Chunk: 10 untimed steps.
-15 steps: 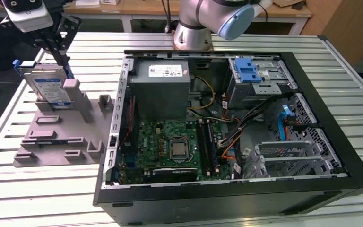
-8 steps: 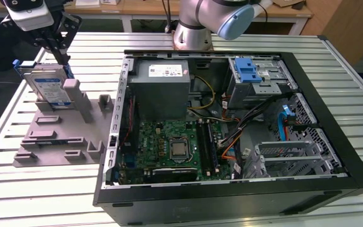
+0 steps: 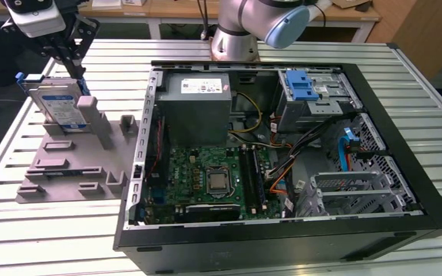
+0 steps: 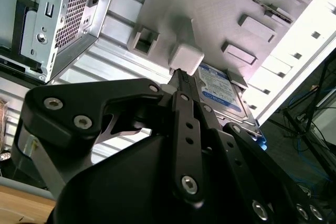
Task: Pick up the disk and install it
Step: 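Reach for the disk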
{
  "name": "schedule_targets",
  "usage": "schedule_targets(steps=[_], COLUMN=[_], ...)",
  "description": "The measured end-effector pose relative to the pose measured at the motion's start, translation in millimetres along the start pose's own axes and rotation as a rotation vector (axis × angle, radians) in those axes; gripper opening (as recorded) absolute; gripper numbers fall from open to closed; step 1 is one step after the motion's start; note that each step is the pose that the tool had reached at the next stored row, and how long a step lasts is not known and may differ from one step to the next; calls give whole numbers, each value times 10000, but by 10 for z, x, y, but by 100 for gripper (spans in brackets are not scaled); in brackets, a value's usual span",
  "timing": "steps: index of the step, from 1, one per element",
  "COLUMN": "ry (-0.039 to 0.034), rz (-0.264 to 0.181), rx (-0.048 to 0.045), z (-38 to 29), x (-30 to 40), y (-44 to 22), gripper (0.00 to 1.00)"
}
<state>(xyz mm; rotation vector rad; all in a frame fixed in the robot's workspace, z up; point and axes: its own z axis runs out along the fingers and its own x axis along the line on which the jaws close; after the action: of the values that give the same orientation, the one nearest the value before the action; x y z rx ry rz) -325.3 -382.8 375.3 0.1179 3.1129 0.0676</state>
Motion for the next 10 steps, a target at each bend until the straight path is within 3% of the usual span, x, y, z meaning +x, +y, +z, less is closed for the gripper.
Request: schedule_targets(steps=[2,3,10], ry=[-1,-1,-1], rz=[1,0,0], rx=[0,0,0], z=[0,5,7], x=[0,9,12], y=[1,112,149], gripper=[11,11,11])
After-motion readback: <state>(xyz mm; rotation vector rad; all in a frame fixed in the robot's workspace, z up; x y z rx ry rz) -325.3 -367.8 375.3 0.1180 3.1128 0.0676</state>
